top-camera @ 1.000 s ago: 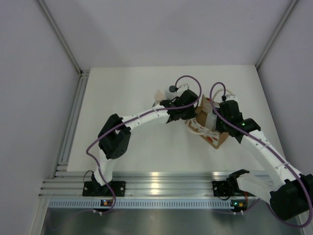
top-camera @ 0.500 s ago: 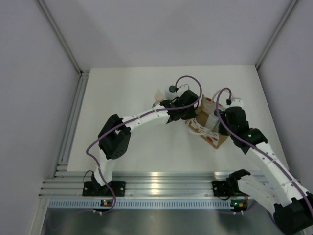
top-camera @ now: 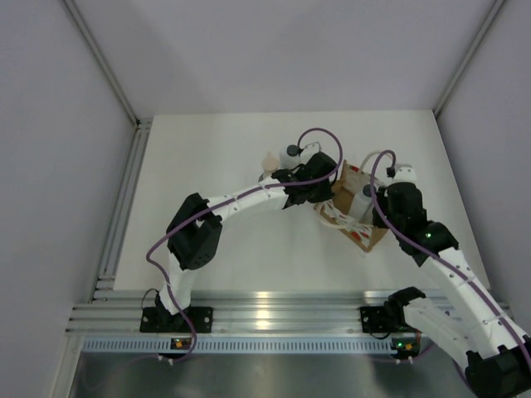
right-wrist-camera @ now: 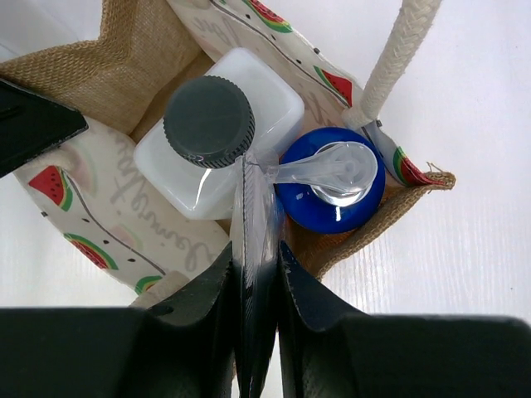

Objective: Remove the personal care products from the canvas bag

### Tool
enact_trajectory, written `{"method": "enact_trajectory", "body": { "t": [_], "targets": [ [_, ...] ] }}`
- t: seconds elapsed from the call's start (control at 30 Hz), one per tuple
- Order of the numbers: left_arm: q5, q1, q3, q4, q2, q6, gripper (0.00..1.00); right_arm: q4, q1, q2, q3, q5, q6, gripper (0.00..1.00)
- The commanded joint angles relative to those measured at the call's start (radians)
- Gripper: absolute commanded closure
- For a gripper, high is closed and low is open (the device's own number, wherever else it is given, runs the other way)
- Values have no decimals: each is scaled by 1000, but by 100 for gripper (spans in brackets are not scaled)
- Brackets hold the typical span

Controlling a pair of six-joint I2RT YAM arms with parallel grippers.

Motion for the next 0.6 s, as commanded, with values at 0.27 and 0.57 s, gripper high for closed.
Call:
{"method": "enact_trajectory", "body": {
  "t": [0.27, 0.57],
  "targets": [
    [4, -10, 45, 36, 1, -3, 100, 93, -16, -16, 61, -6, -13, 100],
    [13, -10, 49, 37, 11, -6, 100, 273, -14, -22, -102, -4, 20, 100]
  ]
}}
